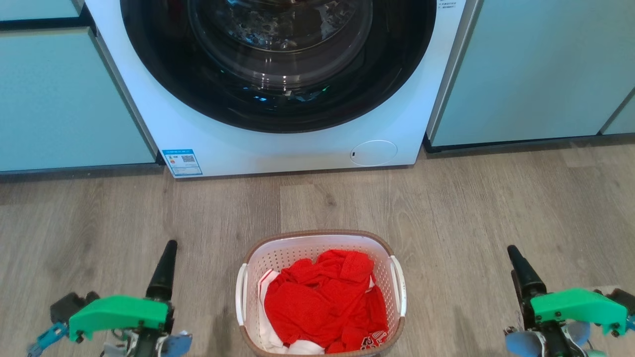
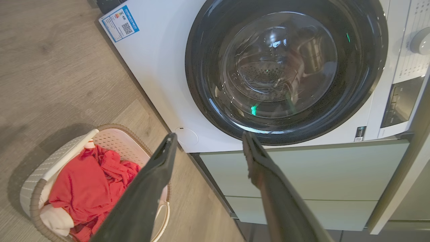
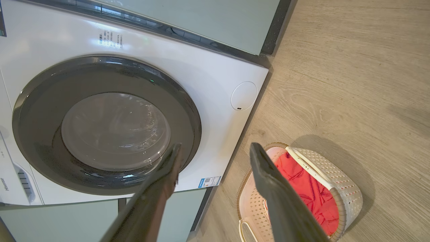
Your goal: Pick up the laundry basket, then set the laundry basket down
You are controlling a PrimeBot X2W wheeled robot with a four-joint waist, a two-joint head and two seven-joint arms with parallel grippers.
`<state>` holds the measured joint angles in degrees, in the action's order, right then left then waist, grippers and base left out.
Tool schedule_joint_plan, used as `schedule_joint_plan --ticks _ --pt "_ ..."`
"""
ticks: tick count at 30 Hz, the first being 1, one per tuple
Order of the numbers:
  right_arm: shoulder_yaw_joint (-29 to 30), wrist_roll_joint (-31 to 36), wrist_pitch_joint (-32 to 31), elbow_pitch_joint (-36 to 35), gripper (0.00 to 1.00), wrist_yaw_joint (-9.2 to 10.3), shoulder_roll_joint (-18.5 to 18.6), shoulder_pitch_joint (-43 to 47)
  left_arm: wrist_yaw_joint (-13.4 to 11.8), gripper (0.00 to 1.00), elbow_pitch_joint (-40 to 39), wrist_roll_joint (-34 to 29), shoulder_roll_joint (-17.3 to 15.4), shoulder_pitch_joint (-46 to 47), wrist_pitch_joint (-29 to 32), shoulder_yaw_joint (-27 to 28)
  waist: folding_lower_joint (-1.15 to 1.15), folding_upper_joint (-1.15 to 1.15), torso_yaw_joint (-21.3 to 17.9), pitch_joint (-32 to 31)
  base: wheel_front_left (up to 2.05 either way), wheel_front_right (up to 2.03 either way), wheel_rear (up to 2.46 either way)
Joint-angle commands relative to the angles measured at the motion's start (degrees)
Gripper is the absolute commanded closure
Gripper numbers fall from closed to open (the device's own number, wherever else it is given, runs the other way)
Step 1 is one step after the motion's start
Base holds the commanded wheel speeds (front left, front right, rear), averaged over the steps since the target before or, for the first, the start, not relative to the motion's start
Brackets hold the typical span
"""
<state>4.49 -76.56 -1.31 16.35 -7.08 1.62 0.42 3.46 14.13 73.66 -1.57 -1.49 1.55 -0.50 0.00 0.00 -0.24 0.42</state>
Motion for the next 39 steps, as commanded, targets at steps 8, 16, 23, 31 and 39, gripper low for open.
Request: schedule_joint_plan --ticks 8,16,23,31,39 --pt "-1.90 8.12 1.57 -3.80 0.00 -0.12 0.58 -2.66 -1.70 0.00 -3.60 -8.20 -0.64 3.07 -1.59 -1.56 0.00 0.00 -0.10 0.04 0.00 0.00 0.00" --pt "-3.78 16.28 2.91 -5.24 0.00 -0.15 0.64 -2.80 -4.58 0.00 -4.79 -16.18 -1.93 3.28 -2.95 -4.44 0.00 0.00 -0.20 0.05 0.00 0.00 0.00" --pt "-5.06 22.07 4.09 -5.72 0.00 -0.17 0.70 -2.57 -7.55 0.00 -5.61 -21.35 -3.42 3.24 -4.14 -7.20 0.00 0.00 -0.32 -0.13 0.00 0.00 0.00" --pt "-6.25 28.21 5.43 -6.12 0.00 -0.20 0.76 -2.32 -10.63 0.00 -6.64 -26.68 -5.06 2.98 -5.50 -10.06 0.00 0.00 -0.46 -0.42 0.00 0.00 0.00" --pt "-7.02 34.15 6.93 -6.50 0.00 -0.23 0.83 -1.80 -13.35 0.00 -8.08 -32.12 -6.16 2.39 -7.03 -12.61 0.00 0.00 -0.40 -0.77 0.00 0.00 0.00"
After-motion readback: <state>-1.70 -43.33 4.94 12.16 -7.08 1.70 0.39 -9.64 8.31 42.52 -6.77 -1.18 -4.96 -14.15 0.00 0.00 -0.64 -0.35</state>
